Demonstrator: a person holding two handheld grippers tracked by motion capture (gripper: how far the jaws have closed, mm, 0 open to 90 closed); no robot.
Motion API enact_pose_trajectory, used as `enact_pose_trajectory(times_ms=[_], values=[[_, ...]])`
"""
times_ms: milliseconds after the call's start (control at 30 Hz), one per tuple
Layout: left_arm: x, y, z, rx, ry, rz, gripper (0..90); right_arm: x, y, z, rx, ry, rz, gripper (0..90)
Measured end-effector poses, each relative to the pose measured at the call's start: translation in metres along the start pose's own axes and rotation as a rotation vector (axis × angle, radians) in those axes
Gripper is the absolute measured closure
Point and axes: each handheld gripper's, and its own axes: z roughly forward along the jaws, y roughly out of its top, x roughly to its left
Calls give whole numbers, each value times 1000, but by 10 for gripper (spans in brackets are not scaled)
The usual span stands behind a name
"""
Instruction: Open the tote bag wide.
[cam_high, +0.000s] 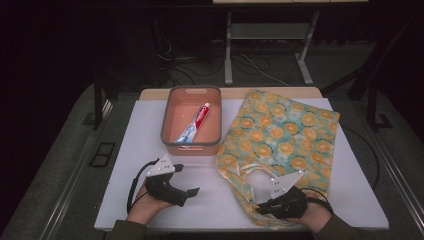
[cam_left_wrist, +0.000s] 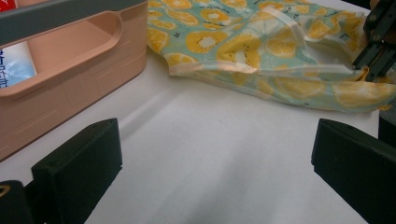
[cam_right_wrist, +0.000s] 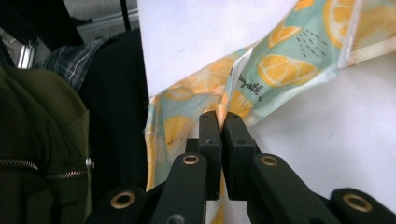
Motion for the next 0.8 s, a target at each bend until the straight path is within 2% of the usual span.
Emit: enact_pose_trajectory(times_ms=[100, 167, 200, 233, 433, 633, 800], values=[[0, 0, 0, -3, 1, -2, 2, -4, 2, -10, -43, -34, 6, 873], [0, 0, 0, -2, 1, -1, 2, -5, 2, -13, -52, -45, 8, 874], [0, 0, 0, -1, 1, -1, 2, -8, 3, -19, -79, -69, 14, 876], [0, 0, 0, 0, -1, 1, 2, -8, 3, -19, -79, -69, 14, 876], [0, -1, 1, 4, -1, -3, 2, -23, 8, -39, -149, -147, 34, 880], [1, -1, 1, 2, -1, -4, 3, -49, 12, -57, -193, -240, 83, 880], [0, -1, 1, 2, -1, -3, 2, -78, 12, -68, -215, -320, 136, 880]])
